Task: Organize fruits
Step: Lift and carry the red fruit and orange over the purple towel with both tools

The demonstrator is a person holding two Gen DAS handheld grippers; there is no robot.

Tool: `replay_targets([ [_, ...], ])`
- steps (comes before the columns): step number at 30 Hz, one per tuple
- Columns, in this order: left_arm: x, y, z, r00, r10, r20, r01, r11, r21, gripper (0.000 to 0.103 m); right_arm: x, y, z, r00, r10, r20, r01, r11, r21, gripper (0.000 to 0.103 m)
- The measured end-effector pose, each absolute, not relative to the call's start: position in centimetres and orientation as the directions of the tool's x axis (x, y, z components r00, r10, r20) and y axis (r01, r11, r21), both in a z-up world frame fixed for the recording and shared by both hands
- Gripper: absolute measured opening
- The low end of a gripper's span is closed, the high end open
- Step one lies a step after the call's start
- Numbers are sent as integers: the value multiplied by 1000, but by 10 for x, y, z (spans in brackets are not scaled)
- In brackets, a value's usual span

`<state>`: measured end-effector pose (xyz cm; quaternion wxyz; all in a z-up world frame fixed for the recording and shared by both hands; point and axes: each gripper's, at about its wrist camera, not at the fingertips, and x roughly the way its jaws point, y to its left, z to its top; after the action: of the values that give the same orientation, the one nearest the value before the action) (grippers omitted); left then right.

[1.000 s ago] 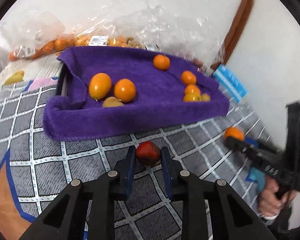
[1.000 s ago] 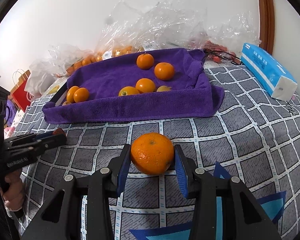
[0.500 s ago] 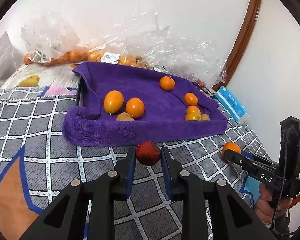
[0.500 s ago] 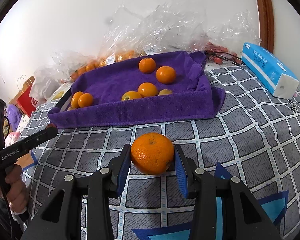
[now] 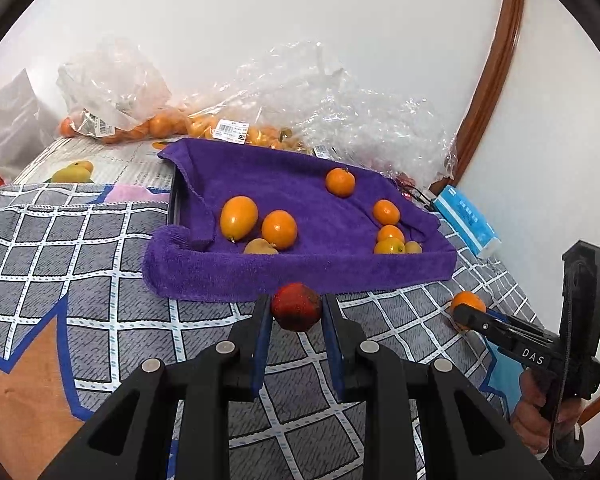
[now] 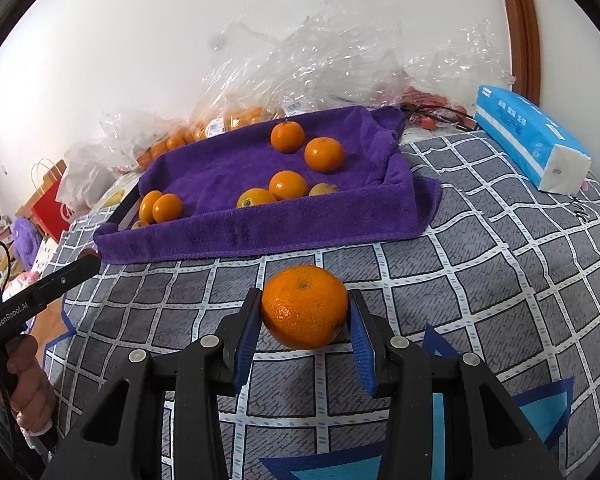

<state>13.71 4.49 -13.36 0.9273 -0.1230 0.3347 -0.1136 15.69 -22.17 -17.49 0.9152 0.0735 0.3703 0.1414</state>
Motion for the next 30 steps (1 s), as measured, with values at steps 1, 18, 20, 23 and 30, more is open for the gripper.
replay_targets([
  [1,137,46,-133,752,-296,-590,127,942,-311,24,157,-223,-175,689,312,-654,-200,949,243,42],
  [18,141,61,-128,778,-235,-583,45,946,-321,24,152,-227,-132,736,289,-612,-176,955,240,42],
  [20,144,62,-127,773,-236,-589,37,943,-329,24,152,-225,-124,743,292,-602,-188,955,231,42],
  [23,144,62,-122,774,-224,-592,28,947,-321,24,154,-223,-117,750,298,-591,-201,953,226,42],
  [30,143,62,-98,786,-186,-589,21,961,-276,24,163,-218,-110,756,307,-578,-220,951,217,42],
])
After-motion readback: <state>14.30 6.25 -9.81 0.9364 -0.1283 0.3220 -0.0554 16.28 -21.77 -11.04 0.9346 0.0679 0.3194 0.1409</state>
